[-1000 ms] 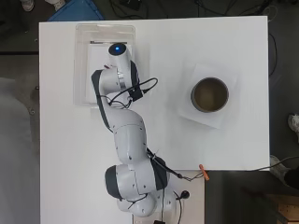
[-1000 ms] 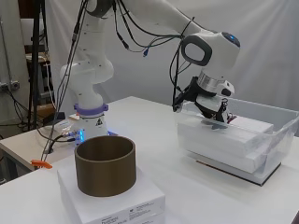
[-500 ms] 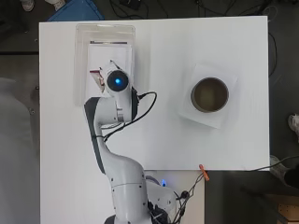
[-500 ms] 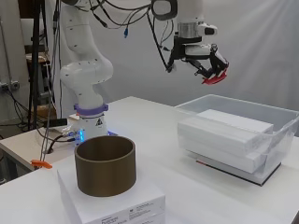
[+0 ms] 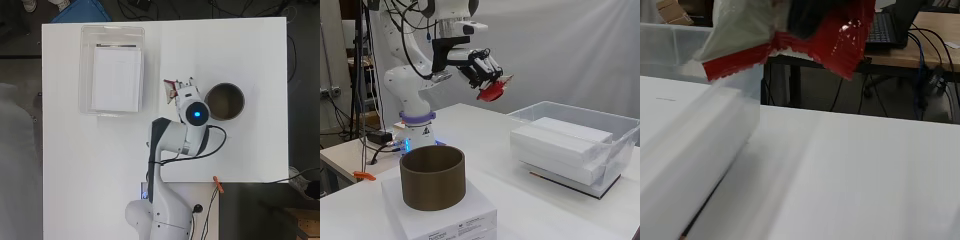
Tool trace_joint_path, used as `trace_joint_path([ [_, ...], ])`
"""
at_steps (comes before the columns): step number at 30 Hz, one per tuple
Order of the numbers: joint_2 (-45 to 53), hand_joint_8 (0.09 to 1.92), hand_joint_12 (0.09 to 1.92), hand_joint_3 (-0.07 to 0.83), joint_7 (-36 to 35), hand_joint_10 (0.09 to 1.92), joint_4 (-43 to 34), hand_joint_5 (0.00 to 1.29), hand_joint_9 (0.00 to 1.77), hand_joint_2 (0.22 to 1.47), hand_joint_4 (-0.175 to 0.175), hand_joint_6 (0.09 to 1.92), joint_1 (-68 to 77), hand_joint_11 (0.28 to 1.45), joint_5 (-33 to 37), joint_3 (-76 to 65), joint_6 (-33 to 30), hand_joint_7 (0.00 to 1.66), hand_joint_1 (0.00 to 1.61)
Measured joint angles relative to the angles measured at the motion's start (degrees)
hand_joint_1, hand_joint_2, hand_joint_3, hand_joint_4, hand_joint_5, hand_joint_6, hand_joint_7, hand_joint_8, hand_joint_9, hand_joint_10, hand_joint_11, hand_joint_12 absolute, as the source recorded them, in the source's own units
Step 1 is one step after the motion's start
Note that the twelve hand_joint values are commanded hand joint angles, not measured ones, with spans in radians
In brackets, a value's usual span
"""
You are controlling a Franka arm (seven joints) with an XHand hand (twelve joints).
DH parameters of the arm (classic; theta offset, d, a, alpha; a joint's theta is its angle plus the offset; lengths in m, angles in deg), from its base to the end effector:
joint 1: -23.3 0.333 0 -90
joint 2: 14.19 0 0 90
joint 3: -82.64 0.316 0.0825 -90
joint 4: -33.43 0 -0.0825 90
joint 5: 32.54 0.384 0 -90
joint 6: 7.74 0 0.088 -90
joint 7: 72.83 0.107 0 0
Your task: Teleoperate dual arm-hand system to remove items from a box
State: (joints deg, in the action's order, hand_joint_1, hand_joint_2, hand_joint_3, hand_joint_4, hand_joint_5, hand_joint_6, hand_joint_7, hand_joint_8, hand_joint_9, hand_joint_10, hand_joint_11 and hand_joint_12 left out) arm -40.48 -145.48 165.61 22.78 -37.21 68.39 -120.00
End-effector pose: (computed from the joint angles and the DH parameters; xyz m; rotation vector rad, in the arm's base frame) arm 0.4101 -0.1243 0.5237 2.6716 1.5594 0.1474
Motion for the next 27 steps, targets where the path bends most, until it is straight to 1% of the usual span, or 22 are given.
trace_joint_path([
  [1, 1.4, 1.21, 1.52, 0.001, -1.3, 1.26, -0.3, 0.81, 1.21, 1.16, -0.175, 1.01, -0.2, 0.69, -0.5, -3.0, -0.4, 1.01, 1.24],
  [2, 3.7, 1.15, 1.52, 0.000, -2.9, 1.29, -0.9, 0.83, 1.21, 1.17, -0.049, 1.07, -0.6, 0.70, -0.9, -6.5, -1.0, 1.04, 1.14],
  [3, 5.8, 1.08, 1.54, 0.000, -4.3, 1.32, -1.6, 0.84, 1.22, 1.17, 0.052, 1.12, -0.8, 0.70, -1.0, -8.6, -1.6, 1.08, 1.06],
  [4, 8.1, 1.04, 1.56, 0.000, -5.9, 1.35, -2.3, 0.84, 1.23, 1.18, 0.113, 1.15, -1.1, 0.71, -1.0, -10.6, -2.5, 1.11, 1.01],
  [5, 10.9, 1.02, 1.57, 0.000, -7.9, 1.38, -3.2, 0.84, 1.23, 1.18, 0.145, 1.17, -1.5, 0.72, -0.7, -12.7, -3.5, 1.12, 0.99],
  [6, 13.8, 1.02, 1.59, 0.000, -9.9, 1.40, -4.1, 0.84, 1.24, 1.18, 0.162, 1.18, -2.0, 0.74, 0.1, -14.4, -4.3, 1.13, 0.97],
  [7, 16.6, 1.04, 1.61, 0.000, -11.7, 1.43, -5.2, 0.84, 1.25, 1.18, 0.169, 1.19, -2.7, 0.76, 1.1, -15.7, -4.7, 1.14, 0.96],
  [11, 25.5, 1.18, 1.67, 0.000, -16.7, 1.52, -9.0, 0.82, 1.28, 1.19, 0.175, 1.22, -4.4, 0.80, 6.0, -21.0, -5.2, 1.13, 0.95],
  [12, 27.4, 0.76, 1.23, -0.018, -18.0, 1.12, -9.7, 0.53, 0.88, 1.02, 0.152, 0.78, -5.3, 0.63, 7.7, -21.8, -5.5, 0.73, 0.75],
  [13, 29.4, 0.42, 0.78, -0.024, -19.1, 0.70, -10.4, 0.29, 0.50, 0.84, 0.133, 0.43, -6.3, 0.49, 9.0, -22.1, -5.8, 0.40, 0.51],
  [14, 30.9, 0.22, 0.45, -0.017, -19.7, 0.39, -10.9, 0.15, 0.26, 0.73, 0.113, 0.22, -7.1, 0.43, 9.7, -22.2, -5.8, 0.20, 0.31],
  [15, 32.0, 0.10, 0.25, -0.010, -19.6, 0.21, -11.6, 0.07, 0.14, 0.69, 0.096, 0.11, -7.5, 0.41, 9.5, -22.4, -5.1, 0.10, 0.18],
  [16, 32.4, 0.09, 0.13, -0.005, -18.4, 0.12, -12.1, 0.03, 0.09, 0.66, 0.082, 0.09, -7.3, 0.40, 8.2, -23.2, -4.1, 0.05, 0.11],
  [17, 31.5, 0.09, 0.09, -0.004, -16.0, 0.09, -12.7, 0.01, 0.09, 0.65, 0.071, 0.09, -5.4, 0.39, 5.2, -25.1, -2.8, 0.02, 0.06],
  [19, 26.2, 0.09, 0.09, 0.001, -11.2, 0.09, -13.7, 0.00, 0.12, 0.65, 0.056, 0.09, 3.2, 0.37, -1.3, -32.6, -0.7, 0.01, 0.02],
  [22, 17.7, 0.09, 0.09, 0.007, -6.1, 0.09, -14.0, 0.04, 0.23, 0.71, 0.039, 0.09, 21.7, 0.41, -8.7, -46.4, 0.5, 0.10, 0.02],
  [24, 14.2, 0.09, 0.09, 0.011, -5.2, 0.09, -13.8, 0.07, 0.27, 0.74, 0.032, 0.09, 35.0, 0.42, -10.6, -54.8, 0.1, 0.13, 0.03],
  [27, 13.3, 0.09, 0.09, 0.007, -4.5, 0.09, -13.2, 0.11, 0.29, 0.77, 0.026, 0.09, 53.2, 0.43, -10.7, -62.6, -0.5, 0.15, 0.04],
])
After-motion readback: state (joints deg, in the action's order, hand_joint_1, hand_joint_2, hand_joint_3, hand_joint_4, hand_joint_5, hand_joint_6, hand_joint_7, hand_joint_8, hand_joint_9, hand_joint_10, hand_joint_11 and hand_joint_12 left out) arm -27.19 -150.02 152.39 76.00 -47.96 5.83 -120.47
